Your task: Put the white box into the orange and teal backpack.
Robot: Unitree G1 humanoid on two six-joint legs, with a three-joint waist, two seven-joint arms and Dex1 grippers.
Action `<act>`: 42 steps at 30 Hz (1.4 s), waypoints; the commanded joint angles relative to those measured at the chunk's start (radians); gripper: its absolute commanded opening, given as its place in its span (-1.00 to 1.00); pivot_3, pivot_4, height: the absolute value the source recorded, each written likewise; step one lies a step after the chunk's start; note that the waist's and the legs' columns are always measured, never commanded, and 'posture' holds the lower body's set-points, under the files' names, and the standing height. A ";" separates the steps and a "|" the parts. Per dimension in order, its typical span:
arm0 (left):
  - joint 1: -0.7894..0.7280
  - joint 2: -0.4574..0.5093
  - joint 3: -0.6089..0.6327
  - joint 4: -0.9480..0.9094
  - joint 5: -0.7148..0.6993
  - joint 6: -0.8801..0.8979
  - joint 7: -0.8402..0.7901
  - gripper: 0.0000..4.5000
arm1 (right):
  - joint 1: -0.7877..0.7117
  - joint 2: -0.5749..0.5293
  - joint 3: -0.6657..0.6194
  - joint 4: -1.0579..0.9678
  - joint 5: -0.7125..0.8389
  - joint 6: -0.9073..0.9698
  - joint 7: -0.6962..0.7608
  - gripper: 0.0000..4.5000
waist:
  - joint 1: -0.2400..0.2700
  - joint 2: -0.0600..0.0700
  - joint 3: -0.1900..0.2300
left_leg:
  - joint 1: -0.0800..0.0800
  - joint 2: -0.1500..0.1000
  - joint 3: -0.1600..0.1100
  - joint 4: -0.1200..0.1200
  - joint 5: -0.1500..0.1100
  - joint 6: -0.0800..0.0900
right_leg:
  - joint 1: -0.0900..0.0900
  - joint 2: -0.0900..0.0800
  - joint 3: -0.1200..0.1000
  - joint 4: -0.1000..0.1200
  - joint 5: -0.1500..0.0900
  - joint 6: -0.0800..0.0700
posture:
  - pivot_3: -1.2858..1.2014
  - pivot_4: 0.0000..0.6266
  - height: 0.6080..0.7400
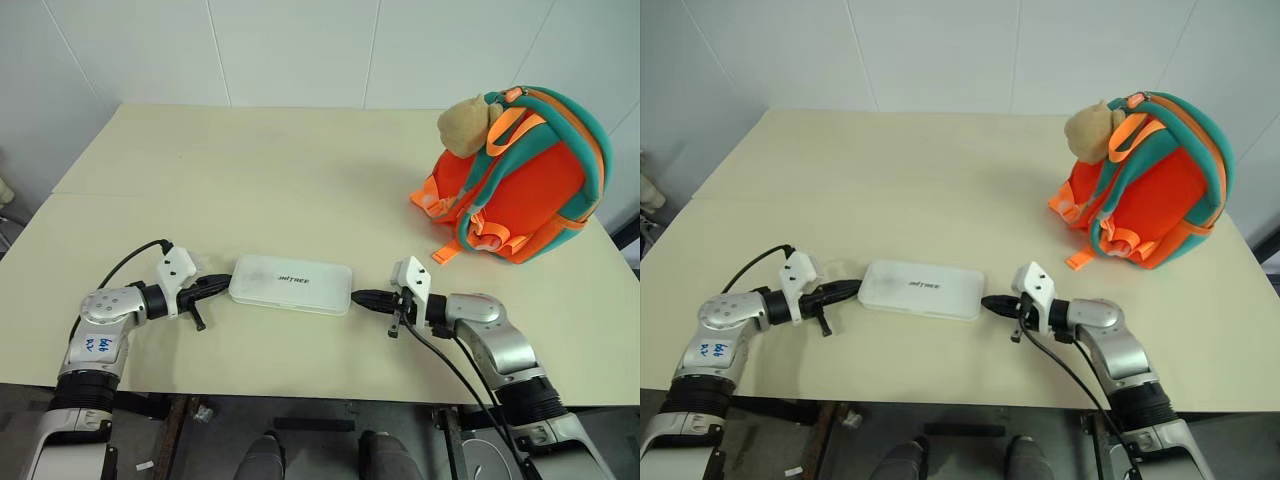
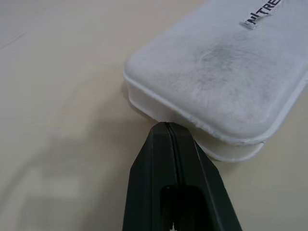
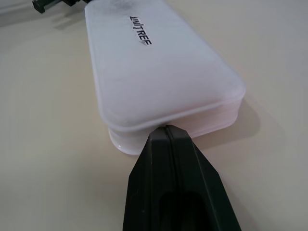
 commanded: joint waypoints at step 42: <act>-0.111 0.079 0.087 -0.262 -0.362 1.029 0.062 0.98 | -0.113 -0.223 -0.086 -0.190 0.278 0.699 0.026 1.00 | 0.012 0.000 0.000 | -0.001 0.001 0.004 0.003 -0.001 0.001 | -0.001 0.002 0.005 -0.004 0.000 0.001 | 0.03 -0.52 1.00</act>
